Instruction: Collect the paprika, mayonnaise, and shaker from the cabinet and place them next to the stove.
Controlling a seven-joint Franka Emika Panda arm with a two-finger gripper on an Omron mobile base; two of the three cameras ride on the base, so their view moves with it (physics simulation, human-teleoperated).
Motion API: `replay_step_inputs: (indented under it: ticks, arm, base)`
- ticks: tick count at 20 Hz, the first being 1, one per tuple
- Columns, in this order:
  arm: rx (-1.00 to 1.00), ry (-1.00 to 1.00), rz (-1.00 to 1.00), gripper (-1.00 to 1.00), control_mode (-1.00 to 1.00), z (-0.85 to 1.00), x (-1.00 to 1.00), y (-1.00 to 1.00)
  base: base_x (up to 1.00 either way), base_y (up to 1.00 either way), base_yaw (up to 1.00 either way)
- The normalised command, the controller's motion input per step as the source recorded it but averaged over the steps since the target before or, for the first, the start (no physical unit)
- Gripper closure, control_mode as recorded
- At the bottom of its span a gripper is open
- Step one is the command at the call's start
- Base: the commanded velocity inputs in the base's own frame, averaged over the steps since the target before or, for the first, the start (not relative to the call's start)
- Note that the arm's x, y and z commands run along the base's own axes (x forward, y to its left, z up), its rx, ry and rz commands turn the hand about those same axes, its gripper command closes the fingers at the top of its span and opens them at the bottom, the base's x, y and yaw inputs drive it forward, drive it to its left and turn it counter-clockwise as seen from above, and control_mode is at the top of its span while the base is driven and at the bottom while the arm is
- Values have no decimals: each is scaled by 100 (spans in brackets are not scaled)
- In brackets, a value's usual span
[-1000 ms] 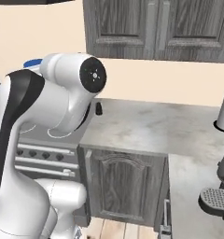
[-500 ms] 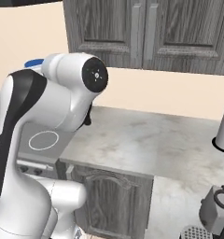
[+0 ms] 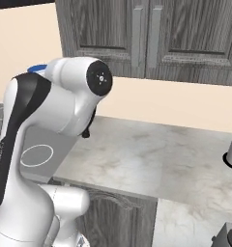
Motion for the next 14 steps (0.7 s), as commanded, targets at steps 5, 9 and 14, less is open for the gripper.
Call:
replay_step_inputs:
  ticks: [5,9,14]
  arm:
    - [-1,-3,0,100,-100,-94,1,2]
    - [-4,0,0,100,-100,-100,20,11]
    - [-4,0,3,100,-100,-90,53,22]
  base:
    - [0,0,0]
    - [0,0,0]
    - [0,0,0]
